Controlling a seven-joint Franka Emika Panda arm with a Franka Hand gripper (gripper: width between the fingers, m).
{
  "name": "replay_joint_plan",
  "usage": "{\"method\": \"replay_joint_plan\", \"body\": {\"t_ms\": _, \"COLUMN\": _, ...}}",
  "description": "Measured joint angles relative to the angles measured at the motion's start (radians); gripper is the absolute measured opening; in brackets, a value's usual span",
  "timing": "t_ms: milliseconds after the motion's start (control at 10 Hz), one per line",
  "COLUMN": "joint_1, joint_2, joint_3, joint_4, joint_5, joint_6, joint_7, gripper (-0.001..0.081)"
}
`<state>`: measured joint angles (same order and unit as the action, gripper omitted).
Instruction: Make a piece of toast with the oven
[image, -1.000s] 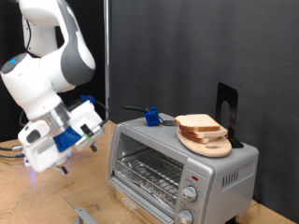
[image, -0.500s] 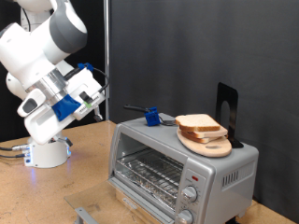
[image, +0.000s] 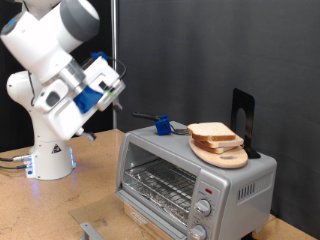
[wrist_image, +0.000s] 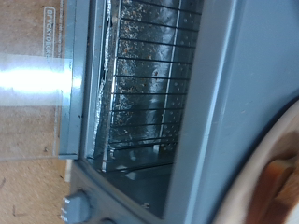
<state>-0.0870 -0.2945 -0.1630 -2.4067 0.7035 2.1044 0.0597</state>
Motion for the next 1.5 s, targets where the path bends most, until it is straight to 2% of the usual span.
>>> {"method": "replay_joint_plan", "body": {"t_ms": 100, "joint_1": 0.0, "joint_2": -0.025, "joint_3": 0.032, "joint_4": 0.005, "joint_5": -0.076, "joint_6": 0.018, "joint_7": 0.005, "gripper": 0.0805}}
{"method": "replay_joint_plan", "body": {"t_ms": 300, "joint_1": -0.001, "joint_2": -0.066, "joint_3": 0.11, "joint_4": 0.026, "joint_5": -0.31, "joint_6": 0.008, "joint_7": 0.043, "gripper": 0.0805}}
{"method": "replay_joint_plan", "body": {"t_ms": 500, "joint_1": -0.007, "joint_2": -0.076, "joint_3": 0.163, "joint_4": 0.079, "joint_5": -0.468, "joint_6": -0.097, "joint_7": 0.08, "gripper": 0.0805}}
{"method": "replay_joint_plan", "body": {"t_ms": 600, "joint_1": -0.006, "joint_2": -0.076, "joint_3": 0.161, "joint_4": 0.074, "joint_5": -0.439, "joint_6": -0.087, "joint_7": 0.075, "gripper": 0.0805}}
{"method": "replay_joint_plan", "body": {"t_ms": 700, "joint_1": -0.001, "joint_2": -0.08, "joint_3": 0.16, "joint_4": 0.07, "joint_5": -0.408, "joint_6": -0.074, "joint_7": 0.027, "gripper": 0.0805}}
{"method": "replay_joint_plan", "body": {"t_ms": 1000, "joint_1": 0.06, "joint_2": -0.145, "joint_3": 0.18, "joint_4": 0.068, "joint_5": -0.372, "joint_6": -0.057, "joint_7": -0.135, "gripper": 0.0805}}
{"method": "replay_joint_plan", "body": {"t_ms": 1200, "joint_1": 0.075, "joint_2": -0.197, "joint_3": 0.238, "joint_4": 0.052, "joint_5": -0.397, "joint_6": 0.004, "joint_7": -0.133, "gripper": 0.0805}}
{"method": "replay_joint_plan", "body": {"t_ms": 1500, "joint_1": 0.069, "joint_2": -0.264, "joint_3": 0.328, "joint_4": 0.03, "joint_5": -0.425, "joint_6": 0.008, "joint_7": -0.034, "gripper": 0.0805}}
